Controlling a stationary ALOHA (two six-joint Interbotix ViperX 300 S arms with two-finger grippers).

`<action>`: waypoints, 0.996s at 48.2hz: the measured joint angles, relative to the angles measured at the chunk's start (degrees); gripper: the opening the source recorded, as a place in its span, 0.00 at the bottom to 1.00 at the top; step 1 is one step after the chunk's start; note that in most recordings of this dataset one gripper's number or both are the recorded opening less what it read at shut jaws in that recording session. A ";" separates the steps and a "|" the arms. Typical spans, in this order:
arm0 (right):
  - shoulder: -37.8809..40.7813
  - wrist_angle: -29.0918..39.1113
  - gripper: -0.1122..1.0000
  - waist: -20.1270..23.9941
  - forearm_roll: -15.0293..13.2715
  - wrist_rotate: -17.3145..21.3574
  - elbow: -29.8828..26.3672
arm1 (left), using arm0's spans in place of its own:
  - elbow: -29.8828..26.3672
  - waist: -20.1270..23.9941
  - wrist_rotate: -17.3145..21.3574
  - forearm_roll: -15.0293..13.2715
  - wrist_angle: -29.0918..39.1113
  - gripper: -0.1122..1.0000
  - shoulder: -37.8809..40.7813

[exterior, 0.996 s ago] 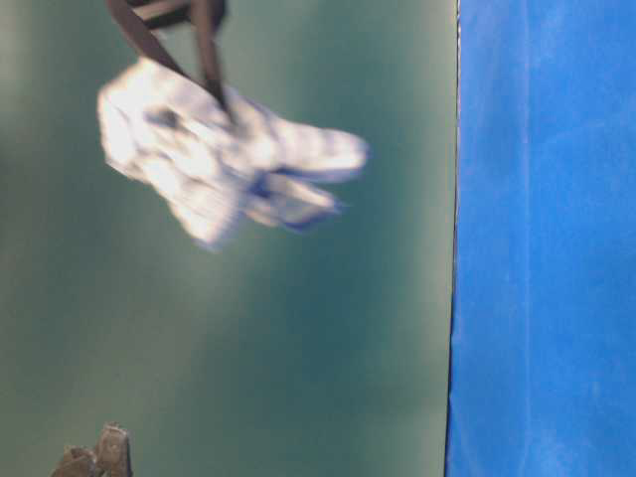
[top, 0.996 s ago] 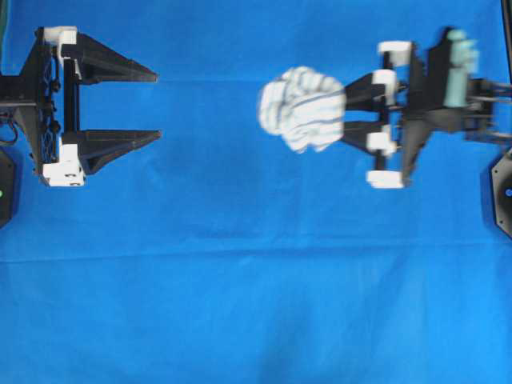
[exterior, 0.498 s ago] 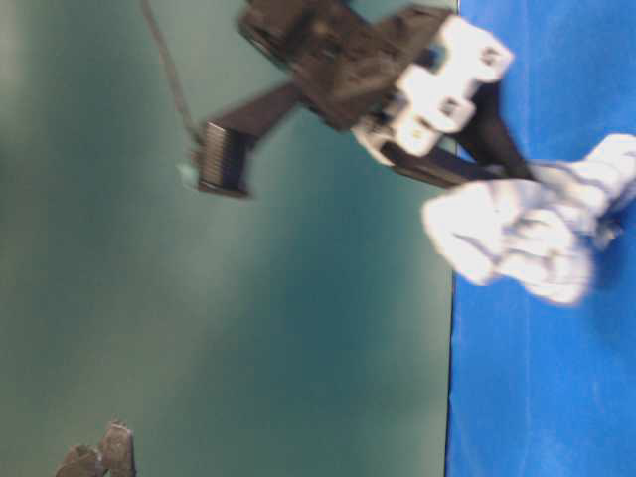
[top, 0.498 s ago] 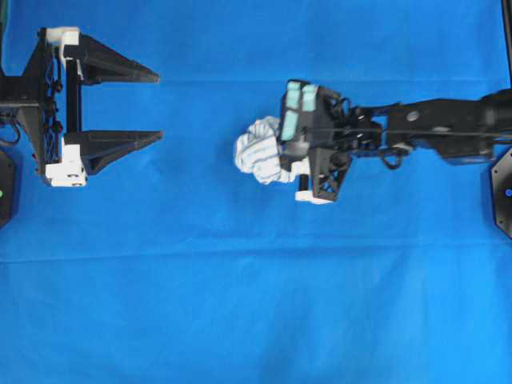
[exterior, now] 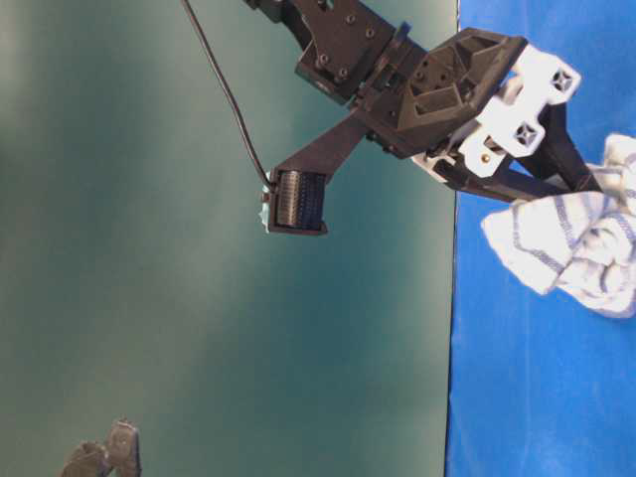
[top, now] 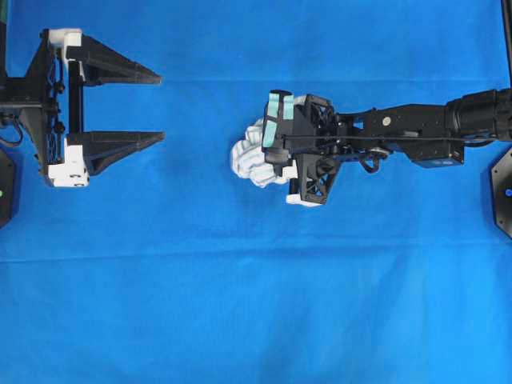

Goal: Hand over the towel.
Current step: 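Carry the towel with the right gripper and lower it to the table, then open the right gripper to release the towel and lift away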

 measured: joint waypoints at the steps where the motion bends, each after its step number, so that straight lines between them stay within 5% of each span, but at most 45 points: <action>1: 0.00 0.09 0.37 0.00 0.00 0.09 0.00 | 0.00 0.00 0.00 0.00 0.00 0.93 0.09; 9: 0.09 0.70 0.38 -0.18 0.00 1.49 -0.53 | 0.00 0.00 0.00 0.00 0.00 0.93 0.09; 18: -0.53 1.23 0.75 -0.62 -0.09 1.93 -0.88 | -0.09 0.00 0.09 0.00 0.00 0.93 0.00; 48: -30.59 2.02 0.72 -1.49 -2.29 1.85 2.64 | 0.00 0.00 0.00 0.00 0.00 0.93 0.09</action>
